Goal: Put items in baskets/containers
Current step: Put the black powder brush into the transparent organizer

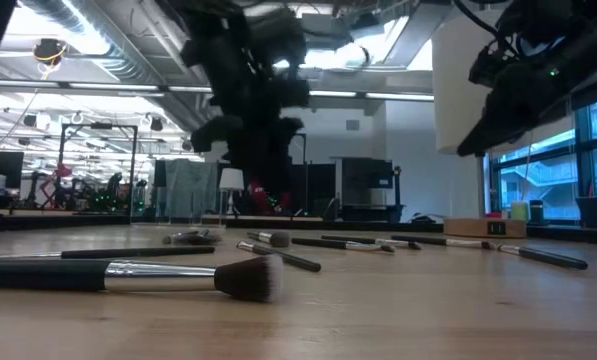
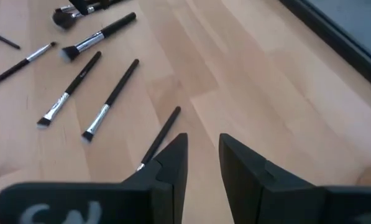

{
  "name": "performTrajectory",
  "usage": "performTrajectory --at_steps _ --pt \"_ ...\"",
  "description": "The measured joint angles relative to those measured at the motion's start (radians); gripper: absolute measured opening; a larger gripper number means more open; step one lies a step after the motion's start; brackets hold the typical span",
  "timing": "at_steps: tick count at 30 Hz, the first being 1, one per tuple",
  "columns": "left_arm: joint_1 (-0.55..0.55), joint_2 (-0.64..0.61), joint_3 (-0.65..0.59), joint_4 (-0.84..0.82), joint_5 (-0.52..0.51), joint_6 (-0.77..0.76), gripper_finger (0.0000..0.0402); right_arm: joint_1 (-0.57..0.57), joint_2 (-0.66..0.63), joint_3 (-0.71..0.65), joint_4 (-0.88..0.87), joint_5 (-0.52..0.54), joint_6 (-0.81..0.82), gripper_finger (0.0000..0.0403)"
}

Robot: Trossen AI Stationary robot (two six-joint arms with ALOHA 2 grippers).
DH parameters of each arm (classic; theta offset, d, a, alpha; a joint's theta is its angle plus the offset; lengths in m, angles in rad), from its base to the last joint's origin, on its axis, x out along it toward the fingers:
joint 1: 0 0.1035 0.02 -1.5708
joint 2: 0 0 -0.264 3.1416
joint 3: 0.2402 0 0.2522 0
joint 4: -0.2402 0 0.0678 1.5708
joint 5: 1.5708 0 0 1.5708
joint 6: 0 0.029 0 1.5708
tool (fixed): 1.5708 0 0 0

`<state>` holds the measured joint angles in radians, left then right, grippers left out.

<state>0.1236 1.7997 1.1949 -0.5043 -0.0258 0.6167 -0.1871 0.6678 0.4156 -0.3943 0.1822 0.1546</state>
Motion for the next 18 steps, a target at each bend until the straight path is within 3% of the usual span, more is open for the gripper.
performTrajectory --at_steps 4,14,18 --pt "0.015 0.083 0.054 -0.141 -0.001 0.054 0.0144 0.000 0.000 0.000 -0.002 0.000 0.013 0.0092" --pt "0.018 0.170 0.083 -0.140 -0.001 0.187 0.0142 0.000 0.000 -0.023 0.007 0.001 0.025 0.0092" --pt "0.019 0.181 0.085 -0.147 0.001 0.169 0.0117 0.000 0.000 -0.023 0.008 0.001 0.025 0.0092"
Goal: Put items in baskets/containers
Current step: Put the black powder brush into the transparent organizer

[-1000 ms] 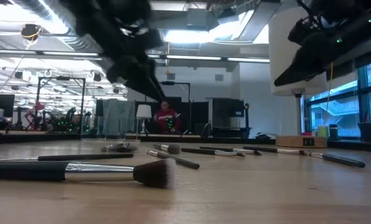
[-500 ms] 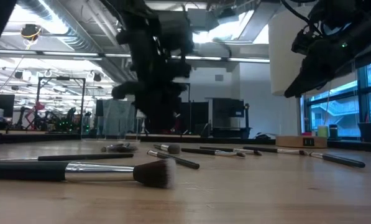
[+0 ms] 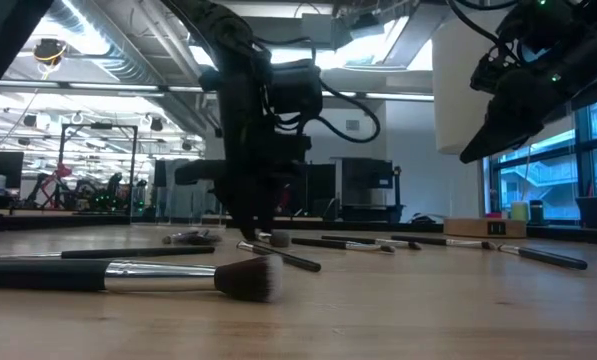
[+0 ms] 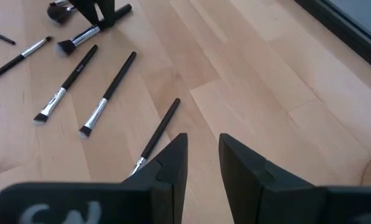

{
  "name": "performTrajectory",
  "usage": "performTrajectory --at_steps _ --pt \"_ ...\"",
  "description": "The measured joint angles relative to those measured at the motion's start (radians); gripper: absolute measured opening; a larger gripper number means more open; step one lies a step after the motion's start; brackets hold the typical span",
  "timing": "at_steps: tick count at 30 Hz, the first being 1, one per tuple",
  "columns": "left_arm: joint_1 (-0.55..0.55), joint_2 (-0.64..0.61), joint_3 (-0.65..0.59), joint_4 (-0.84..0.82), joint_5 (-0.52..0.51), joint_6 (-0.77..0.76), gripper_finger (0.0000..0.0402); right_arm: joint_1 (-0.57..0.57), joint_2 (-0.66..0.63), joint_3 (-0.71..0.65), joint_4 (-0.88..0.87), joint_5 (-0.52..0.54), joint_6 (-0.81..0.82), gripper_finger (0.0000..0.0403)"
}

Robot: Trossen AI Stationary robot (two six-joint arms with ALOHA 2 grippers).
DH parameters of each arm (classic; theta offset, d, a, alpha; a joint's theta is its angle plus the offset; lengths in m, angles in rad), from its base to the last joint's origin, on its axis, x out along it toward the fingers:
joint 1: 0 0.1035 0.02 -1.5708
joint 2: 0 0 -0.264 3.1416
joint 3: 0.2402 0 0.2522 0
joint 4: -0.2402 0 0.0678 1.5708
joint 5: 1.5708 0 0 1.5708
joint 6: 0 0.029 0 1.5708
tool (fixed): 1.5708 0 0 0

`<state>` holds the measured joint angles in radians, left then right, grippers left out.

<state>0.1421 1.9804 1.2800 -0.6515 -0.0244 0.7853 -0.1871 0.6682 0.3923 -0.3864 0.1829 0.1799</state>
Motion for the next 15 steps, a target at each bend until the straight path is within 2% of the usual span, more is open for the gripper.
performTrajectory --at_steps 7,10,15 --pt "0.006 -0.012 -0.005 0.004 0.007 -0.046 0.0042 0.000 0.000 0.000 0.002 0.000 0.005 0.0092" --pt "0.017 -0.015 -0.006 0.023 0.000 -0.075 0.0037 0.000 0.000 0.000 0.005 0.000 0.016 0.0092" --pt "0.027 -0.022 -0.006 0.023 -0.018 -0.126 0.0057 0.000 0.000 0.000 0.005 0.000 0.026 0.0092"
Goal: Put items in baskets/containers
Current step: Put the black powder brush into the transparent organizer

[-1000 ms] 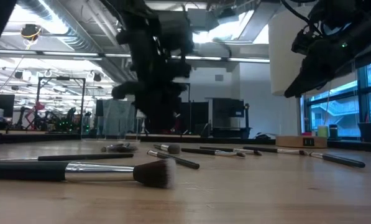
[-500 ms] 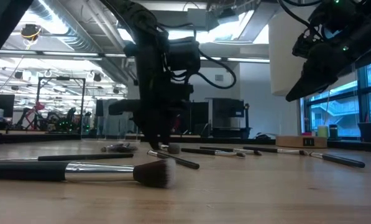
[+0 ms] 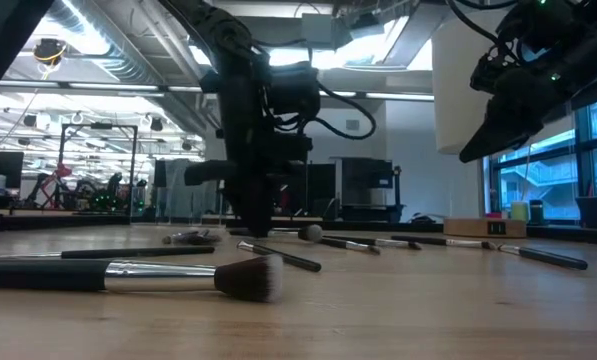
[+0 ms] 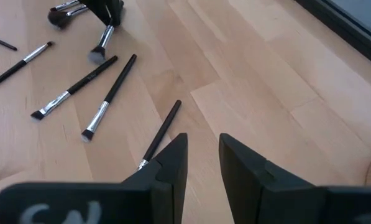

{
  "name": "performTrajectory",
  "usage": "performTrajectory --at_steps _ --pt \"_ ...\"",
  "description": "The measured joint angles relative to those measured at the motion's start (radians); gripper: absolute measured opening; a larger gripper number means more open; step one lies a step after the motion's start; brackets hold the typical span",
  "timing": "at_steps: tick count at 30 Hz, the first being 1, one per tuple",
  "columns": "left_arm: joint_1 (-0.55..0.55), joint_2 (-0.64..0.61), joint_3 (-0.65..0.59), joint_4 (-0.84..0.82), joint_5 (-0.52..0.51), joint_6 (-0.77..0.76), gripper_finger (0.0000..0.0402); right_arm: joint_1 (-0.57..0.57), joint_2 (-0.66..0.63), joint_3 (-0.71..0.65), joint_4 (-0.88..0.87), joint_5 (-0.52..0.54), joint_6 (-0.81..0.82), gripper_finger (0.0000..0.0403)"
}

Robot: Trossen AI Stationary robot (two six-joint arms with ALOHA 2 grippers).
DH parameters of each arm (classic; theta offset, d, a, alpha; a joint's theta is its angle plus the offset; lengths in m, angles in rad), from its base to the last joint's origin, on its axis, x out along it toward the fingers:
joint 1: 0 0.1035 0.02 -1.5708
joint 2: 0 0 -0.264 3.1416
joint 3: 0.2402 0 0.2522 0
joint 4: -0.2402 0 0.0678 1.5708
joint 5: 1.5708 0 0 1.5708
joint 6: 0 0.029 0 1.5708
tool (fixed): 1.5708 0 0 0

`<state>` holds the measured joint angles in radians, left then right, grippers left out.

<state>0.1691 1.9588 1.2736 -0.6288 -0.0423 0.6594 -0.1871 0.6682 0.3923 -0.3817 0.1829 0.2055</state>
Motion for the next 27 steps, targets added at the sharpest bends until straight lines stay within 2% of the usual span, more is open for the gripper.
performTrajectory --at_steps 5,14,18,22,27 --pt "0.010 -0.044 -0.001 -0.018 -0.002 -0.025 0.0054 0.000 0.000 0.000 -0.001 0.000 0.000 0.0092" --pt "0.123 -0.252 -0.002 0.085 -0.153 -0.203 0.0055 0.000 0.000 0.000 -0.001 0.000 0.009 0.0092" --pt "0.230 -0.351 -0.058 0.262 -0.216 -0.319 0.0057 0.000 0.000 0.000 -0.001 0.000 0.025 0.0092" --pt "0.360 -0.421 -0.177 0.478 -0.273 -0.435 0.0058 0.001 0.000 -0.001 -0.004 0.000 0.030 0.0092" --pt "0.506 -0.457 -0.343 0.718 -0.265 -0.557 0.0058 0.001 0.000 -0.001 -0.005 -0.001 0.030 0.0092"
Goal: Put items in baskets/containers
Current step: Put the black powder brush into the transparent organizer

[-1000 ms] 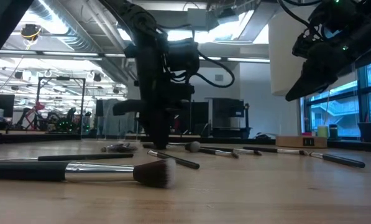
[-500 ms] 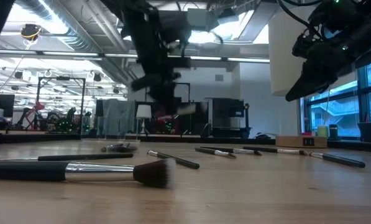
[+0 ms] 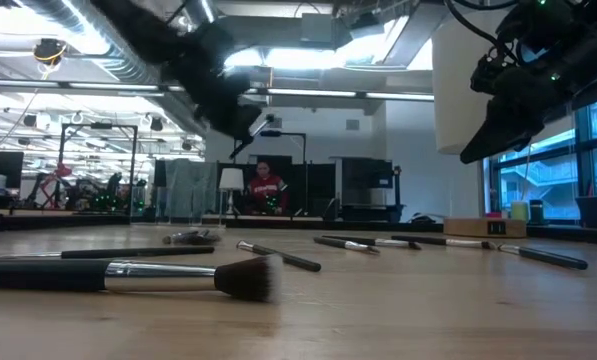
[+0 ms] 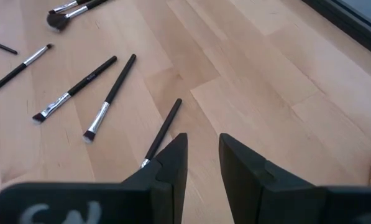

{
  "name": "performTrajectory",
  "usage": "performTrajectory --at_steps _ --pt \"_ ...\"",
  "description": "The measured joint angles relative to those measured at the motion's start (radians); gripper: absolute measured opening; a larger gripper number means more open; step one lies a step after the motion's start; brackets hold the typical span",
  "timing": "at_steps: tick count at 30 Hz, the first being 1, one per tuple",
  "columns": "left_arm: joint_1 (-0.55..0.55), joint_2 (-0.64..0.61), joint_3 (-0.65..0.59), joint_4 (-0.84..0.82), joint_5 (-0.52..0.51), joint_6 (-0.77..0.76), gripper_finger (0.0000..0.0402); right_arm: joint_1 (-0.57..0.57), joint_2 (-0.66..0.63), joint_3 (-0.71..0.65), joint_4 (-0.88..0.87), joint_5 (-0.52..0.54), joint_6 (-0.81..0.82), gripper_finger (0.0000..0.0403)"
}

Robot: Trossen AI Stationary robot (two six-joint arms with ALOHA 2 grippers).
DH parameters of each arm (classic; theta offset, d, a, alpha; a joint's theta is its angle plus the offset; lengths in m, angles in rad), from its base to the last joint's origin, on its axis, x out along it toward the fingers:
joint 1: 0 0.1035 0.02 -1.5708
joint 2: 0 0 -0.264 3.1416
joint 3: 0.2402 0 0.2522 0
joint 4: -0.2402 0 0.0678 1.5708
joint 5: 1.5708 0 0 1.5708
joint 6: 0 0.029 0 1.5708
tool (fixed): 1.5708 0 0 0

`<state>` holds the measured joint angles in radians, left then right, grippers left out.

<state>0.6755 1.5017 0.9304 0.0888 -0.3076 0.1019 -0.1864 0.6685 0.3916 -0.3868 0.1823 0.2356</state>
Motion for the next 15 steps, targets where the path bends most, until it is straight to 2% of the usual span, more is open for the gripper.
performTrajectory --at_steps 4,7,15 --pt "0.061 0.000 -0.107 0.214 0.064 -0.056 0.0058 0.000 0.000 0.000 0.000 0.001 -0.003 0.0092" --pt "0.071 0.000 -0.164 0.314 0.068 -0.056 0.0058 0.000 0.000 0.000 0.000 0.003 -0.005 0.0092" --pt "0.064 0.000 -0.250 0.361 0.053 -0.064 0.0058 0.000 0.000 0.000 0.001 0.008 -0.004 0.0092"
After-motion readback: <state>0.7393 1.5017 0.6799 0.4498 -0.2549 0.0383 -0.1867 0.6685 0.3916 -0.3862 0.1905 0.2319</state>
